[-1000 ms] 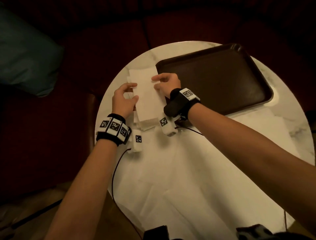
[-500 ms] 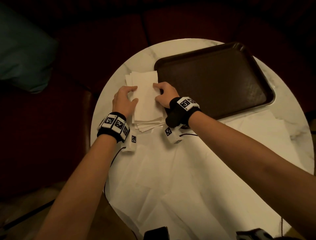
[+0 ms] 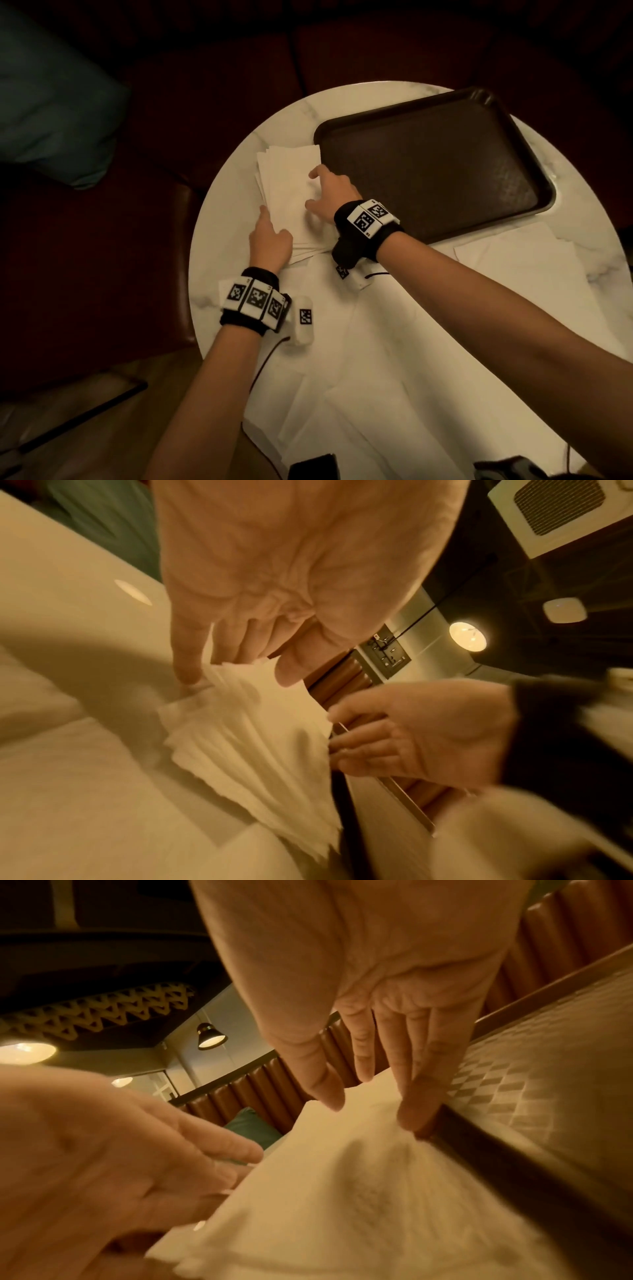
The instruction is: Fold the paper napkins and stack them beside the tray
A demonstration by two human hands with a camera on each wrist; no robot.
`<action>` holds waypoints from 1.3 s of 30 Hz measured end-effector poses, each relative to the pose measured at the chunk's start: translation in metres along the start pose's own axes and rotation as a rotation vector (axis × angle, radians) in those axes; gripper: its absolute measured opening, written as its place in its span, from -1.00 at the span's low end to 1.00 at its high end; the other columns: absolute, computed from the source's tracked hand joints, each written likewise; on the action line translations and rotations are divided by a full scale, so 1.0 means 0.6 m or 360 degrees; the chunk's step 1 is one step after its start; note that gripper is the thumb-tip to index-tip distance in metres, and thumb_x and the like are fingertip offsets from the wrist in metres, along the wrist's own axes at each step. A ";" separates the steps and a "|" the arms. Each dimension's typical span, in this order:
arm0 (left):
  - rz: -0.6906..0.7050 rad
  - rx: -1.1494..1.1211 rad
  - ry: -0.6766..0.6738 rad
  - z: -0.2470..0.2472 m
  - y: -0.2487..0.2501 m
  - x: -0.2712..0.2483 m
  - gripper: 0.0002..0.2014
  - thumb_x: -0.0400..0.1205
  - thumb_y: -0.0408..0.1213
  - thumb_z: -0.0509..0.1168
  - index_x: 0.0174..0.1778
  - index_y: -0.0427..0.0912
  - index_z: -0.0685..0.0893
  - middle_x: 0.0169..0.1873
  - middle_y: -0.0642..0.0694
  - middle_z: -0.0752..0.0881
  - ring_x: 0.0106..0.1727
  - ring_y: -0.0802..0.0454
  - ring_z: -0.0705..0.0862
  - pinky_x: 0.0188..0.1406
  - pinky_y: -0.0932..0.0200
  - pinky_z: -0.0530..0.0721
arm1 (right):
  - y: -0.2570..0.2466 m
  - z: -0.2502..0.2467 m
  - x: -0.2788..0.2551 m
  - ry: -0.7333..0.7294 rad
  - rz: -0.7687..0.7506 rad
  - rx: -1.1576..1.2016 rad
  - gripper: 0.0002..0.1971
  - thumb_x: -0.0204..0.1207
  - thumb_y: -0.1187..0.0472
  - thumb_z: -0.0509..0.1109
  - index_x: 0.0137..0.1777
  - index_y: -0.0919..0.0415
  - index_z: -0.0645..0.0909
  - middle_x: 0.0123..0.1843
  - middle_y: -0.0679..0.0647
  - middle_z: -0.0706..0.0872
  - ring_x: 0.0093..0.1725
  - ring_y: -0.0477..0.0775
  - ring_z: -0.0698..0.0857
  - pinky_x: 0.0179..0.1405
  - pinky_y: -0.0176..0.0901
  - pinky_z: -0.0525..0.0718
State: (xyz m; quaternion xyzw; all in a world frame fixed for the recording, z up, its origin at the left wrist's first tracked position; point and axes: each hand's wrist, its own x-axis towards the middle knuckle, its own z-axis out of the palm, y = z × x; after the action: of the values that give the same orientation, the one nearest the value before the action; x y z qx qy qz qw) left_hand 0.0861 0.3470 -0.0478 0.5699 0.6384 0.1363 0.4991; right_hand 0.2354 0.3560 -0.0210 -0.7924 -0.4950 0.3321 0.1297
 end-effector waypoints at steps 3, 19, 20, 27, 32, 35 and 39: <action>0.0033 -0.0093 0.0054 0.008 -0.002 -0.018 -0.35 0.57 -0.37 0.19 0.64 -0.14 0.27 0.45 -0.12 0.57 0.44 -0.13 0.54 0.50 -0.02 0.47 | -0.006 0.001 -0.001 -0.0090 -0.0089 0.0036 -0.42 0.49 0.15 0.43 0.49 0.05 0.33 0.31 0.22 0.59 0.14 0.21 0.63 0.03 -0.05 0.60; 0.0025 -0.0226 0.0019 -0.017 0.023 -0.019 -0.24 0.66 -0.38 0.25 0.72 -0.11 -0.01 0.62 -0.10 0.30 0.61 -0.07 0.31 0.44 0.24 0.27 | -0.015 0.004 -0.023 -0.0053 -0.0061 0.0153 -0.44 0.50 0.15 0.45 0.46 0.14 0.36 0.35 0.24 0.56 0.25 0.25 0.61 0.16 -0.01 0.62; 0.0037 -0.0216 0.0053 -0.024 0.026 -0.031 -0.24 0.67 -0.37 0.25 0.72 -0.12 -0.03 0.65 -0.10 0.25 0.63 -0.05 0.26 0.45 0.26 0.22 | -0.009 -0.005 -0.031 -0.0042 -0.0086 0.0157 -0.45 0.50 0.15 0.45 0.45 0.13 0.38 0.35 0.24 0.57 0.24 0.24 0.61 0.16 -0.02 0.61; 0.0368 0.0203 0.0024 -0.023 -0.010 -0.143 -0.71 0.60 -0.33 0.38 0.25 -0.20 0.72 0.05 -0.08 0.77 0.00 -0.03 0.72 0.13 0.15 0.65 | 0.078 -0.078 -0.155 -0.0157 -0.0150 0.0043 -0.70 0.47 0.12 0.51 0.19 0.13 0.66 0.09 0.13 0.75 0.07 0.10 0.72 0.06 -0.16 0.64; 0.0436 0.0427 -0.0265 0.074 -0.030 -0.225 -0.74 0.58 -0.26 0.40 0.19 -0.10 0.72 0.06 -0.07 0.75 -0.01 0.02 0.68 0.10 0.17 0.62 | 0.185 -0.078 -0.270 -0.0413 -0.0039 -0.0194 -0.69 0.45 0.08 0.53 0.18 0.06 0.67 0.01 -0.01 0.69 -0.04 -0.01 0.67 0.15 -0.14 0.66; 0.0574 0.0689 -0.0413 0.147 -0.027 -0.270 -0.69 0.64 -0.14 0.32 0.30 -0.04 0.62 0.19 -0.02 0.65 0.22 0.03 0.59 0.28 0.14 0.52 | 0.258 -0.084 -0.329 -0.0441 0.0112 -0.0290 -0.68 0.46 0.06 0.52 0.21 -0.01 0.64 0.07 -0.06 0.65 -0.02 -0.06 0.62 0.14 -0.20 0.62; 0.0701 0.1071 -0.0456 0.226 -0.014 -0.299 -0.50 0.65 0.06 0.25 0.48 -0.04 0.45 0.39 -0.03 0.48 0.42 -0.04 0.41 0.39 0.04 0.42 | 0.351 -0.074 -0.394 -0.0296 0.0200 -0.0381 -0.61 0.46 0.01 0.48 0.28 -0.06 0.57 0.24 -0.04 0.58 0.17 -0.03 0.58 0.22 -0.25 0.52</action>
State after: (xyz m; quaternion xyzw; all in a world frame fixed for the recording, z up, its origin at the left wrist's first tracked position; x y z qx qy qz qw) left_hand 0.1622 0.1358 -0.0308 0.8368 0.4346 -0.0568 0.3280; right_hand 0.3435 0.0555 -0.0063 -0.7974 -0.4903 0.3502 -0.0330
